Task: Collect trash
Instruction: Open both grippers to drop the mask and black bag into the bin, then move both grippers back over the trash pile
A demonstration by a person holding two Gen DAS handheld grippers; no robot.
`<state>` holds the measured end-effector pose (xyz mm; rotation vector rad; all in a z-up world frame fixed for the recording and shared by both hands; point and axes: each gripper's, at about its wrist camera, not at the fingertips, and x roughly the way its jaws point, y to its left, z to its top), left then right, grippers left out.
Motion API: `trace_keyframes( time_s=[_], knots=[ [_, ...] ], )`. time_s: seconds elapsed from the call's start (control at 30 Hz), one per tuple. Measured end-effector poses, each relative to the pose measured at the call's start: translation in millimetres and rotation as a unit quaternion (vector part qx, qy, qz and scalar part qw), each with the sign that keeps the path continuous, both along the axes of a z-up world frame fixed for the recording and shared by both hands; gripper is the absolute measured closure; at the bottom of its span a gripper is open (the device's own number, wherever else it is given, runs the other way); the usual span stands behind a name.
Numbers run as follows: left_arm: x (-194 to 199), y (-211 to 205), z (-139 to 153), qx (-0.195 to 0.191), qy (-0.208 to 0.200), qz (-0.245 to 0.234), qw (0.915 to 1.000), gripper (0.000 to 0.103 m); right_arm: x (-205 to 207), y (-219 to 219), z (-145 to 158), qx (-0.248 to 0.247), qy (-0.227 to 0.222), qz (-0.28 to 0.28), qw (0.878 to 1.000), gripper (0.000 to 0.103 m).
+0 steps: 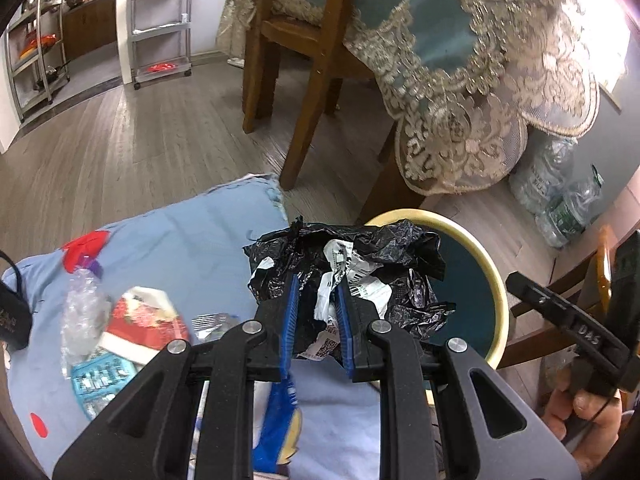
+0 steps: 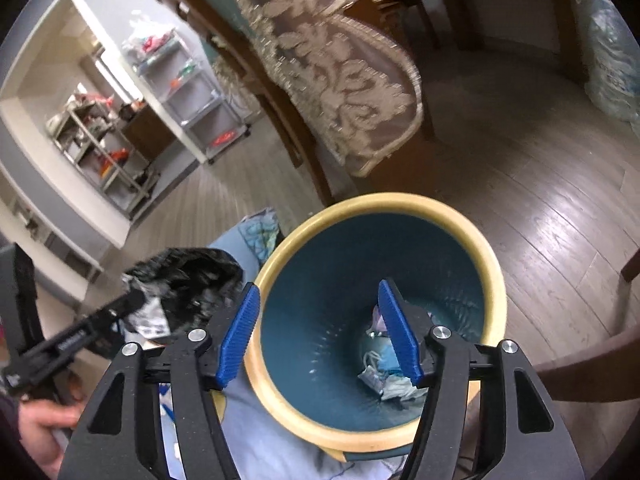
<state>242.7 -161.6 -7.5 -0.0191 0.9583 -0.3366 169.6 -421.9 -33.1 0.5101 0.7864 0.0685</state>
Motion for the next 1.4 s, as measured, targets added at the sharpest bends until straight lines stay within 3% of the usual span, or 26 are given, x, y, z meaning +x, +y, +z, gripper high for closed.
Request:
trace_keyframes(
  time_s=[0.23, 0.37, 0.43, 0.5, 0.6, 0.97, 1.4],
  knots=[
    [1.7, -48.0, -17.8, -0.004, 0.011, -0.043, 0.9990, 0.084, -7.6, -16.6, 4.2, 0.006, -0.013, -0.028, 0.999, 0.037],
    [-0.6, -68.4, -29.4, -0.009, 0.022, -0.063, 0.9977, 0.078, -9.0, -23.8, 2.6, 0.012, -0.012, -0.038, 0.999, 0.036],
    [-1.9, -74.3, -33.9, -0.010, 0.027, -0.072, 0.9970, 0.070, -9.6, -26.2, 2.0, 0.015, -0.012, -0.041, 0.999, 0.036],
    [-3.0, -76.5, -35.9, -0.017, 0.029, -0.077, 0.9964, 0.052, -9.1, -26.9, 1.0, 0.019, -0.012, -0.041, 0.999, 0.036],
    [-4.1, -75.2, -32.7, -0.024, 0.026, -0.079, 0.9963, 0.045, -7.1, -25.4, -0.2, 0.021, -0.010, -0.038, 0.999, 0.036],
    [-8.0, -27.7, -0.3, -0.031, -0.015, -0.042, 0.9985, 0.019, -0.2, -1.1, 1.7, 0.006, -0.008, -0.013, 1.000, 0.032],
    [-12.0, 57.8, 21.8, -0.023, -0.046, 0.024, 0.9984, 0.016, 5.6, 37.5, 5.0, -0.026, -0.004, 0.029, 0.999, 0.025]
  ],
)
